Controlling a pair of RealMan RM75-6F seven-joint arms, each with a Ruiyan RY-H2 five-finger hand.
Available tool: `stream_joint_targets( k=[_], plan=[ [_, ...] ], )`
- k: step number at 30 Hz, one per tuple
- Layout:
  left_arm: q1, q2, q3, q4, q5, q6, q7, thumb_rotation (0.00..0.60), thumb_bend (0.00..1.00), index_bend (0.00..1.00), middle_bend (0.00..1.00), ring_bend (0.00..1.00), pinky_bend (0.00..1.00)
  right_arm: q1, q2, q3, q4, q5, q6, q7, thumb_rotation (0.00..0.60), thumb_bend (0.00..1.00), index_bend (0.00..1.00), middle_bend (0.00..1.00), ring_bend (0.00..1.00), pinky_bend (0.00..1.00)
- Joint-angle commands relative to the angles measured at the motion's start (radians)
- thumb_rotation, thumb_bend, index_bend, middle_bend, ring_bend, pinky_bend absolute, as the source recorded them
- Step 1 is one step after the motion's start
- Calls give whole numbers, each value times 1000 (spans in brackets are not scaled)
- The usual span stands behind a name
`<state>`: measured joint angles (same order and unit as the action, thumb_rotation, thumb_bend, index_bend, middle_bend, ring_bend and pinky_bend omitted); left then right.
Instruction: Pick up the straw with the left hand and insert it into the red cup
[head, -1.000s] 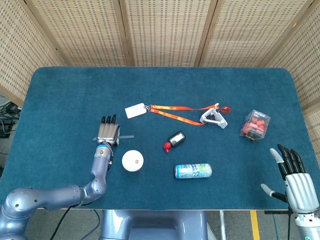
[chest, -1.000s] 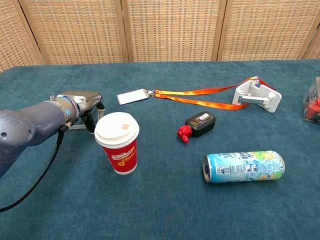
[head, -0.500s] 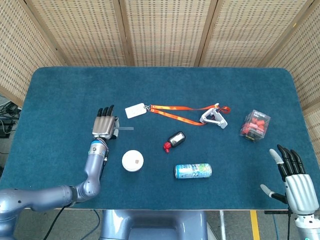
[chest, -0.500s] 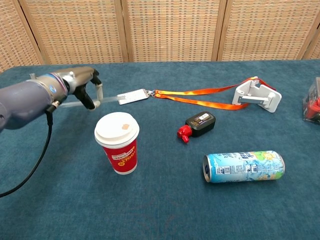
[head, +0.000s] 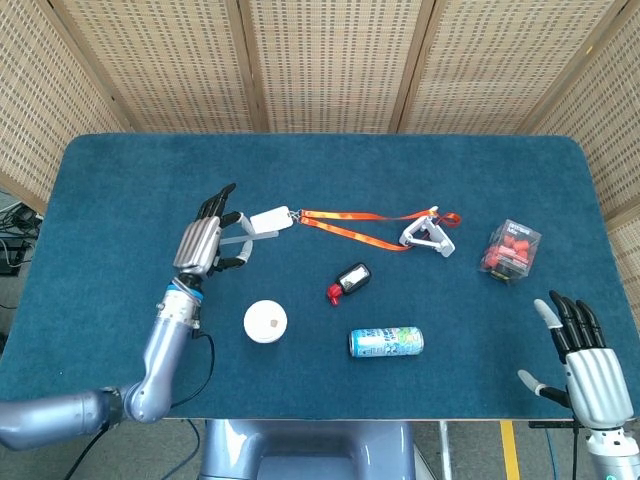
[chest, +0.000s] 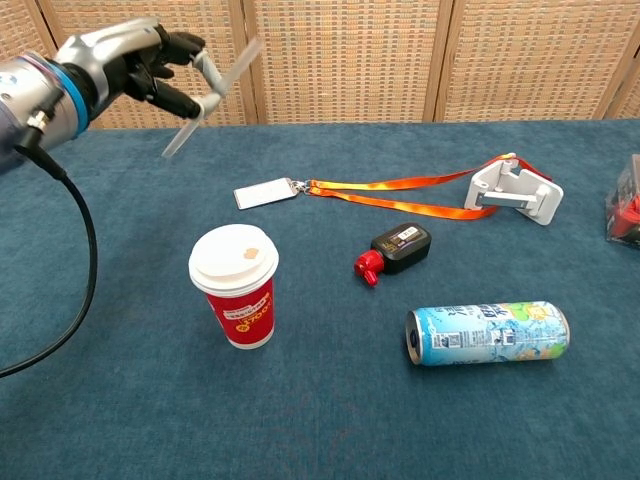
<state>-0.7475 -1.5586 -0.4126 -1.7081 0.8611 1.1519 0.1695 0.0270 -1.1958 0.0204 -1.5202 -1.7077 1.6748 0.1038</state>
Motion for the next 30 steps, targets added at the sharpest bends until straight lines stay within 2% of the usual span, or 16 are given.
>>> stream_joint_targets(
  k=[1, 6, 15, 20, 23, 26, 30],
  plan=[
    [83, 91, -39, -165, 61, -66, -236, 600, 449, 596, 0, 0, 0, 1, -3, -2, 1, -3, -2, -7, 600, 54, 96, 0, 0, 0],
    [137, 162, -37, -261, 149, -130, -407, 600, 450, 596, 0, 0, 0, 2, -7, -5, 0, -8, -4, -19, 600, 54, 96, 0, 0, 0],
    [206, 224, 24, -358, 376, -195, -688, 600, 449, 612, 0, 0, 0, 2, -9, -7, -3, -11, -4, -26, 600, 53, 96, 0, 0, 0],
    [222, 230, 85, -364, 464, -203, -749, 600, 450, 618, 0, 0, 0, 0, -6, -7, -6, -12, 1, -24, 600, 53, 96, 0, 0, 0],
    [237, 210, 144, -351, 537, -194, -816, 600, 449, 622, 0, 0, 0, -1, -4, -8, -9, -16, 6, -23, 600, 53, 96, 0, 0, 0],
    [244, 199, 170, -320, 569, -185, -892, 600, 449, 624, 0, 0, 0, -2, -3, -8, -10, -18, 8, -22, 600, 54, 96, 0, 0, 0],
    [245, 184, 197, -266, 587, -172, -927, 600, 450, 629, 0, 0, 0, -3, -2, -9, -10, -19, 9, -20, 600, 53, 96, 0, 0, 0]
  ],
)
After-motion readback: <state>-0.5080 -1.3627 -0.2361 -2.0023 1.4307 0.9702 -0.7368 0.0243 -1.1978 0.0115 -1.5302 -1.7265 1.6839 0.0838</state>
